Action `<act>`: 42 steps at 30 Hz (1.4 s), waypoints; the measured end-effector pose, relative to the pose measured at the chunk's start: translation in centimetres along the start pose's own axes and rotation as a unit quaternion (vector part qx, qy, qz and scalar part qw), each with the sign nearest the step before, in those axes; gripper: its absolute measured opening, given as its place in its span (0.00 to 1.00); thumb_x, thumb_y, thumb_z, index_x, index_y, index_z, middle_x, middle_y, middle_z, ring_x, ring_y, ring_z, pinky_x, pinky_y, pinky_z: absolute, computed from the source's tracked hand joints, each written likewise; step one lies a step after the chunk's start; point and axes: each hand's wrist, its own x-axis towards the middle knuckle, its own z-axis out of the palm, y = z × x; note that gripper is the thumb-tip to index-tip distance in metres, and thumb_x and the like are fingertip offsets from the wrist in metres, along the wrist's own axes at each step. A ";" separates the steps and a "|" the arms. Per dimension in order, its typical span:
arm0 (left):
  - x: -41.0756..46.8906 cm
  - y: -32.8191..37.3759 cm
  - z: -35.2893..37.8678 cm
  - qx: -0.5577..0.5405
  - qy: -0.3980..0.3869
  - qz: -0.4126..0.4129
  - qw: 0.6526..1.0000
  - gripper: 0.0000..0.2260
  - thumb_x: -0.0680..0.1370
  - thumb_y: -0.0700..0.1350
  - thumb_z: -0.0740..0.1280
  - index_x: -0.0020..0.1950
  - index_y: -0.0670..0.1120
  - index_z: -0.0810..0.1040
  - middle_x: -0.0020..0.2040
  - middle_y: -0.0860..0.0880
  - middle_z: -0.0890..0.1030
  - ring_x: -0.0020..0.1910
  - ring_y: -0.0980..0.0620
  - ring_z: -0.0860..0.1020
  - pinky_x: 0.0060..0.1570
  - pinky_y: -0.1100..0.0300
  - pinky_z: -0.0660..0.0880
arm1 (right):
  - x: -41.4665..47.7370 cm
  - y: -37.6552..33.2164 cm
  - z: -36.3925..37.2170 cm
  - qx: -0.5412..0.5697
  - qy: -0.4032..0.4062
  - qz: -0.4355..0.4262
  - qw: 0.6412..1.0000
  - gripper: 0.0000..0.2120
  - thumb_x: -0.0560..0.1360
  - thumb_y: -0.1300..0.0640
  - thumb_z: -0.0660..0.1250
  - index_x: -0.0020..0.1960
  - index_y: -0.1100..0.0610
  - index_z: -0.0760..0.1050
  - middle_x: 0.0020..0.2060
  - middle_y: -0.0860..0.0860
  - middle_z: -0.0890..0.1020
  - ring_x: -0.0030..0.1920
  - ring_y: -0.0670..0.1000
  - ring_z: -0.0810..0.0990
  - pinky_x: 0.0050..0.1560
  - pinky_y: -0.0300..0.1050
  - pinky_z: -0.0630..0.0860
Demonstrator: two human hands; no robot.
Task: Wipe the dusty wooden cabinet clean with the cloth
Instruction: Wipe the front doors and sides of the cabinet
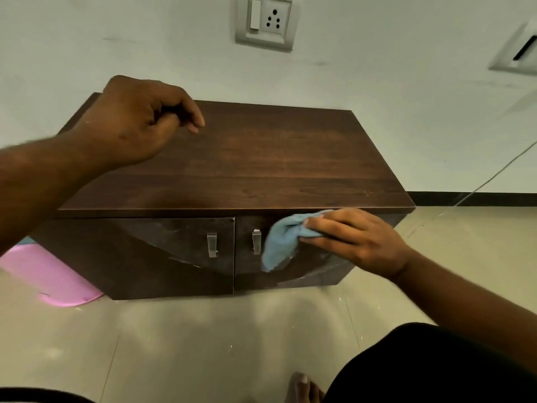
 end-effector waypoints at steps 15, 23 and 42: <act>-0.2 -2.3 -1.9 -0.020 0.002 -0.048 0.999 0.16 0.76 0.39 0.60 0.50 0.56 0.83 0.43 0.60 0.84 0.40 0.71 0.78 0.39 0.75 0.69 | 13.4 -1.8 -0.1 0.028 -0.074 -0.116 0.990 0.22 0.79 0.58 0.66 0.73 0.57 0.70 0.63 0.57 0.74 0.59 0.56 0.74 0.56 0.50 0.75; -1.8 -3.4 -4.5 0.032 -0.001 -0.069 0.997 0.14 0.78 0.39 0.60 0.50 0.53 0.84 0.43 0.58 0.84 0.46 0.60 0.81 0.50 0.59 0.79 | 29.3 -11.6 2.5 -0.069 -0.074 -0.205 0.973 0.15 0.79 0.53 0.60 0.62 0.55 0.78 0.62 0.54 0.75 0.58 0.54 0.73 0.53 0.48 0.68; -5.6 -10.2 -9.2 0.040 0.056 -0.156 0.985 0.15 0.78 0.39 0.59 0.50 0.50 0.85 0.45 0.53 0.86 0.44 0.56 0.81 0.51 0.56 0.78 | 21.9 -7.1 0.1 -0.147 -0.066 -0.166 0.973 0.19 0.78 0.58 0.63 0.68 0.51 0.74 0.57 0.53 0.78 0.53 0.55 0.75 0.55 0.56 0.65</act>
